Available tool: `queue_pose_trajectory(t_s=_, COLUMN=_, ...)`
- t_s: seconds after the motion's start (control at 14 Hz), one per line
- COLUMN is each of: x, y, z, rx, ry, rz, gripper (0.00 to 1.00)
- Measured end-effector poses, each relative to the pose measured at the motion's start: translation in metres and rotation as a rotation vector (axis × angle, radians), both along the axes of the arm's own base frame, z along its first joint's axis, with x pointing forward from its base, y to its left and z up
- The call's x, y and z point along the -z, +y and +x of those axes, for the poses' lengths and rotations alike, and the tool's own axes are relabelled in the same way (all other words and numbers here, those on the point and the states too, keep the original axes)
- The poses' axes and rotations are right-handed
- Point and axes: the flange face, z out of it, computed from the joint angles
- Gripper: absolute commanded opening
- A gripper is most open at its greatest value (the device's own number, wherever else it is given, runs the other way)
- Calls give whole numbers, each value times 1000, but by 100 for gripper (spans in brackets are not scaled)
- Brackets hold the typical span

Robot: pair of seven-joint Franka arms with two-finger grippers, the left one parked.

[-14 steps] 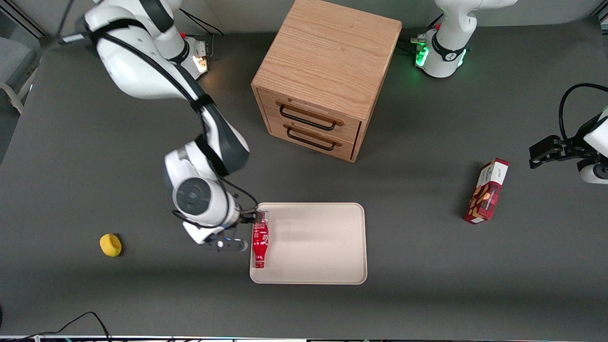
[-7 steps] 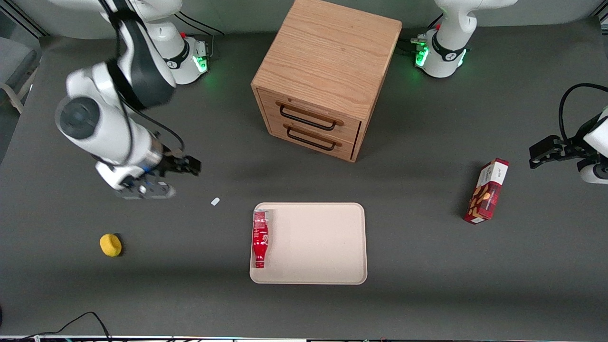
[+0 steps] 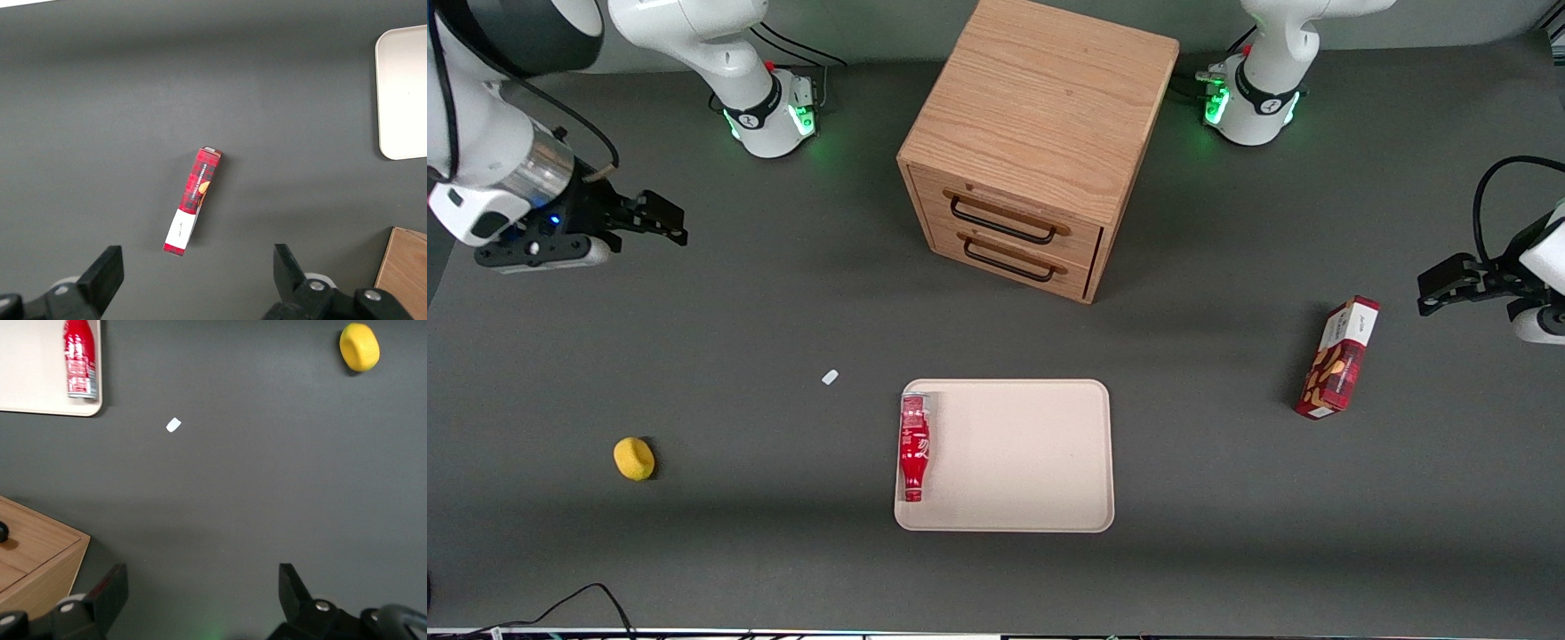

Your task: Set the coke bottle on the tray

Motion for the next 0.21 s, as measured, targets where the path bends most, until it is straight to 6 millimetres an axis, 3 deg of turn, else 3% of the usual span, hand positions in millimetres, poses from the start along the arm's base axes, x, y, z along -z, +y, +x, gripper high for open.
queue_pose_trajectory(t_s=0.21, x=-18, y=-1, z=3, rx=-30, ry=20, rz=-2, gripper=100)
